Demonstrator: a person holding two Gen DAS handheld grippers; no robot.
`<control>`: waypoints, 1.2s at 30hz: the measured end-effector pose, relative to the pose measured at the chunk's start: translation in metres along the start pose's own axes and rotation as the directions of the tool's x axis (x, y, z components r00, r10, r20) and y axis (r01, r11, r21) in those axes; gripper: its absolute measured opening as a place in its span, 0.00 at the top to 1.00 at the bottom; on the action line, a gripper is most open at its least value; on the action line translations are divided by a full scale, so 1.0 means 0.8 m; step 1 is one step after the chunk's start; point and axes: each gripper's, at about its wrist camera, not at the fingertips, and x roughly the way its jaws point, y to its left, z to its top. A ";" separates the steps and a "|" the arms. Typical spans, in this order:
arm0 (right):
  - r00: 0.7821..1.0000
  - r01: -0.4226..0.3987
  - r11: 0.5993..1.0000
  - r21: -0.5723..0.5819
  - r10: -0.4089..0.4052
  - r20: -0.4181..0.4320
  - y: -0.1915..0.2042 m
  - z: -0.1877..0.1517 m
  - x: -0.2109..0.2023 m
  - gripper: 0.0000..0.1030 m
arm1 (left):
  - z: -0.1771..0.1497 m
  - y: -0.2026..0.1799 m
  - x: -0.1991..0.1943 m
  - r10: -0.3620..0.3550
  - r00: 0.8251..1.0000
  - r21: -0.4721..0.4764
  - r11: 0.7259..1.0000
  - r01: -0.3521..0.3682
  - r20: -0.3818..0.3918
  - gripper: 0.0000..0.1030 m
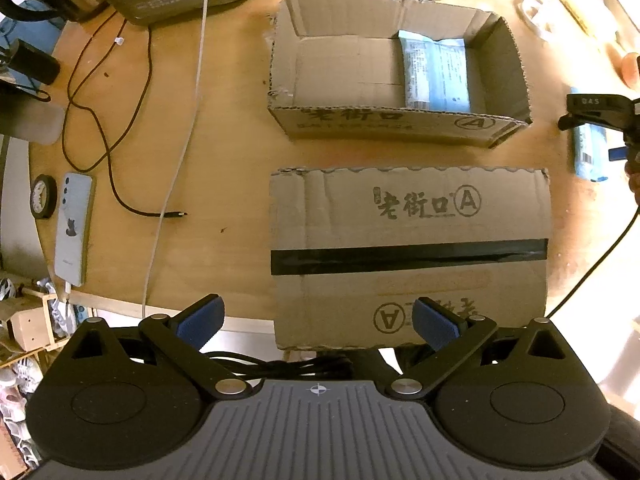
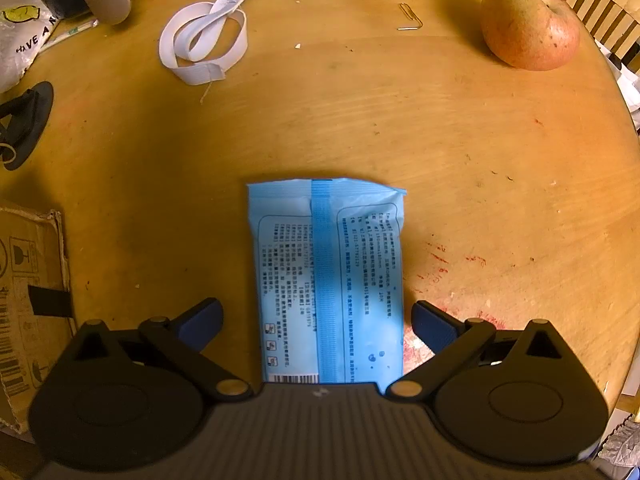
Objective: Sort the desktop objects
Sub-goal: 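Lower the right tool over the blue packet and close its fingers, then lift the second blue packet off the table with the right tool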
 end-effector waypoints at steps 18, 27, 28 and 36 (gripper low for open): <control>1.000 0.005 1.000 0.005 -0.005 0.013 -0.004 -0.002 -0.019 0.38 | -0.008 0.003 -0.002 -0.016 1.000 -0.006 1.000 0.016 0.011 0.00; 1.000 -0.003 1.000 -0.003 0.003 0.005 0.003 -0.003 -0.011 0.41 | -0.015 0.007 -0.004 -0.018 1.000 -0.008 1.000 0.018 0.011 0.00; 1.000 -0.004 1.000 -0.006 0.004 0.006 0.004 -0.004 -0.012 0.41 | -0.015 0.008 -0.004 -0.018 1.000 -0.008 1.000 0.018 0.012 0.00; 1.000 -0.010 1.000 -0.024 0.010 0.011 0.006 -0.007 -0.026 0.41 | -0.017 0.010 -0.003 -0.023 1.000 -0.008 1.000 0.023 0.015 0.00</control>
